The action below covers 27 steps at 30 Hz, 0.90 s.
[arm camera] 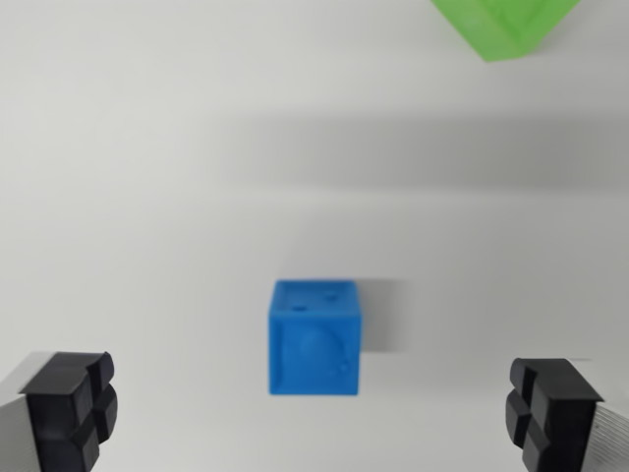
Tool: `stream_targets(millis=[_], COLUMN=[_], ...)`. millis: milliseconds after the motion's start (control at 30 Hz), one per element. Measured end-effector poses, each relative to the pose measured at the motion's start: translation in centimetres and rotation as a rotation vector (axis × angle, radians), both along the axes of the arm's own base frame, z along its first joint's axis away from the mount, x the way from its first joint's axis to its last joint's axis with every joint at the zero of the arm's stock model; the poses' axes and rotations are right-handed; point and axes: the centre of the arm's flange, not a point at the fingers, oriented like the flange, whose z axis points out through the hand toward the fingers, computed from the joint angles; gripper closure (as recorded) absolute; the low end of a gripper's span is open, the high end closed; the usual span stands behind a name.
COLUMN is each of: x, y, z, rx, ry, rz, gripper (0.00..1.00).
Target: Stack cube
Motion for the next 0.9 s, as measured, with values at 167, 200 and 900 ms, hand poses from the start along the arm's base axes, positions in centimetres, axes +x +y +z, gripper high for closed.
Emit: stream_targets(millis=[167,200,900], x=[-1.4,-1.7,-7.9], y=[0.0,0.0,-0.2], z=[-1.4,-1.8,-8.1], rx=[0.003,0.004,0.018], ry=[0.002,0.003,0.014], rz=[0.011,0.014,0.06], gripper=[0.0,0.0,0.0])
